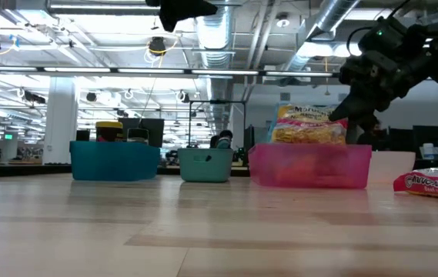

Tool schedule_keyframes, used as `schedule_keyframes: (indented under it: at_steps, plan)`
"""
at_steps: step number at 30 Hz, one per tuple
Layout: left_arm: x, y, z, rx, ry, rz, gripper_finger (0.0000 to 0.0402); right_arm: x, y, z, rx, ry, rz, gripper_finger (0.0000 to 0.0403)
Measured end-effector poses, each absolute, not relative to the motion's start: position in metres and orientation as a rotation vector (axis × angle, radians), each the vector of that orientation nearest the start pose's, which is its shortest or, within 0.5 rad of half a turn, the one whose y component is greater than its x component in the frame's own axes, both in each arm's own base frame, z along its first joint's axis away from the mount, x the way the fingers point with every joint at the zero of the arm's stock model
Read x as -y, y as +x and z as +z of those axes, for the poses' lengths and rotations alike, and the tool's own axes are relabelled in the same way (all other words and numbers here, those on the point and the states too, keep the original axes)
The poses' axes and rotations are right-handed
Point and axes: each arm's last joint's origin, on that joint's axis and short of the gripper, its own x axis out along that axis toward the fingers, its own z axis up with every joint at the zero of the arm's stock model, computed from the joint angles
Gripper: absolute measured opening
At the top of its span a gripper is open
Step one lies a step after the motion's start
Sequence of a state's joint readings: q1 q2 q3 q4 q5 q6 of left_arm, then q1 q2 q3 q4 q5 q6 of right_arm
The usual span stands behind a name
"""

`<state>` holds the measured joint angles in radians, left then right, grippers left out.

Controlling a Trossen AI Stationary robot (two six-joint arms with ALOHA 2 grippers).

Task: Pick & Place Food Item
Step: Put the light blue noodle pack into the red bin, then put the orange noodle pack into the red bin

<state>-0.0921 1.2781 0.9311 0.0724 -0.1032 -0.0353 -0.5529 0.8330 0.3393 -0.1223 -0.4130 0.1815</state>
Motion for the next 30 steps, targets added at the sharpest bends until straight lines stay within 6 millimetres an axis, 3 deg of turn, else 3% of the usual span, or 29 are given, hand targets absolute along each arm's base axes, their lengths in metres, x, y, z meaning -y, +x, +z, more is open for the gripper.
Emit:
schedule_keyframes:
  at_steps: [15, 23, 30]
  plan:
    - [0.024, 0.287, 0.304, -0.253, -0.01, 0.015, 0.021, 0.081, 0.143, 0.181, -0.529, 0.455, -0.258, 0.013]
    - [0.024, 0.287, 0.304, -0.252, -0.01, 0.016, 0.021, 0.089, 0.141, 0.185, -0.481, 0.45, -0.304, 0.0152]
    - [0.024, 0.287, 0.304, -0.252, -0.01, 0.016, 0.021, 0.092, 0.138, 0.212, -0.46, 0.448, -0.329, 0.0149]
